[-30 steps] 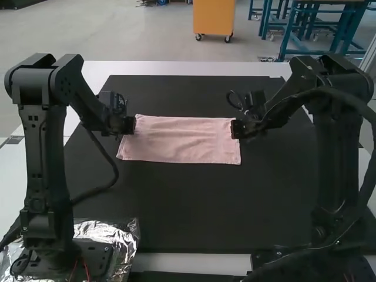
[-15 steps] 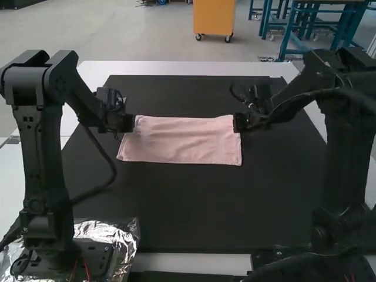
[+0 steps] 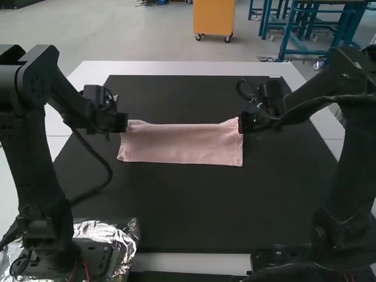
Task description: Fold the towel.
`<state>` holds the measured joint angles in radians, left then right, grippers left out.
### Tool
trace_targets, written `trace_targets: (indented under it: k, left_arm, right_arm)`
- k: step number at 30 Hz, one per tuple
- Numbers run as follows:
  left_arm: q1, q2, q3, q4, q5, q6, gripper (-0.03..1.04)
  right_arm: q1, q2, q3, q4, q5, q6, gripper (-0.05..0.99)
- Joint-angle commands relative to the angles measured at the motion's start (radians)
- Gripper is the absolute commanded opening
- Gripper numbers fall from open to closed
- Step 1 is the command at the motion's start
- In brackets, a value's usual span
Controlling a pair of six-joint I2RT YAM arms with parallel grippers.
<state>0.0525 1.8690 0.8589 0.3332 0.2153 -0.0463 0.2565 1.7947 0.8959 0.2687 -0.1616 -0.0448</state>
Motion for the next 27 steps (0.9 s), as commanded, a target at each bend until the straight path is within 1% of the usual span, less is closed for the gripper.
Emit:
trace_targets:
  k: [1,8,11,16,23,27]
  left_arm:
    - [0.015,-0.079,-0.029,0.004,0.006,-0.001,0.02]
    - [0.012,-0.194,-0.115,-0.003,0.004,-0.013,0.02]
    - [0.015,-0.228,-0.153,-0.003,0.004,-0.013,0.02]
    - [0.012,-0.274,-0.218,-0.003,0.002,-0.010,0.02]
    - [0.010,-0.298,-0.287,0.010,-0.004,-0.009,0.02]
    - [0.010,-0.298,-0.333,0.055,-0.007,-0.009,0.02]
  right_arm:
    - [-0.022,-0.075,-0.020,-0.006,-0.010,0.006,-0.03]
    - [-0.020,-0.172,-0.098,-0.046,-0.018,0.010,-0.03]
    - [-0.022,-0.205,-0.134,-0.057,-0.027,0.029,-0.03]
    - [-0.020,-0.239,-0.173,-0.097,-0.036,0.029,-0.03]
    - [-0.016,-0.230,-0.238,-0.079,-0.038,0.022,-0.03]
    - [-0.013,-0.176,-0.267,-0.043,-0.035,0.019,-0.03]
